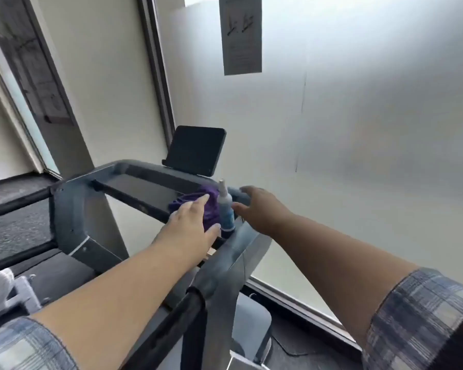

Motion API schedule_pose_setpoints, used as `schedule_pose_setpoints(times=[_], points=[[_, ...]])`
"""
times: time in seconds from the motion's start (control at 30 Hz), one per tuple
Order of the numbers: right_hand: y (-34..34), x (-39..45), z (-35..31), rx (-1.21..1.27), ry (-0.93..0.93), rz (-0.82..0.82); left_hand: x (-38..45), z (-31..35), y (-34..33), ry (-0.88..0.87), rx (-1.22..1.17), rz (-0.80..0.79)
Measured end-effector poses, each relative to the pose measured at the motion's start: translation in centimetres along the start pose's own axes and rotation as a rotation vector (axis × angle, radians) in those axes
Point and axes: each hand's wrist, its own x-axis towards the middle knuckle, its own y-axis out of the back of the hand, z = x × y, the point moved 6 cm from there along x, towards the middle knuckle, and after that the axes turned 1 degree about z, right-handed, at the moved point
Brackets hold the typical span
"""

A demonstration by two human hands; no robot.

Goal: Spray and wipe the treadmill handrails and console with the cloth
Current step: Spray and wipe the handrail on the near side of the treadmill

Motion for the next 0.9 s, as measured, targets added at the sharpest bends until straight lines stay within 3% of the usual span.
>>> schedule_pose_setpoints(times=[0.2,0.43,0.63,0.77,0.83,0.9], points=[[-1.7,6.7,2.0,0.093,0.075,-0.189,5.9,1.5,-3.0,0.141,-0.104,0.047],[-2.8,7.9,0.8,0.238,0.248,-0.411,6.9,1.4,-5.4,0.153,-0.085,0.157],[-3.3,7.5,-0.1,0.159,0.181,-0.512,7.5,1.0,-6.5,0.17,-0.098,0.171],[-2.6,8.0,0.2,0.09,0.175,-0.681,8.2,0.7,-6.7,0.203,-0.075,0.243],[-2.6,9.1,0.7,0.145,0.126,-0.666,8.0,0.6,-6.7,0.209,-0.092,0.279],[-2.5,11.0,1.0,0.224,0.061,-0.511,7.6,0.4,-6.4,0.207,-0.123,0.304]])
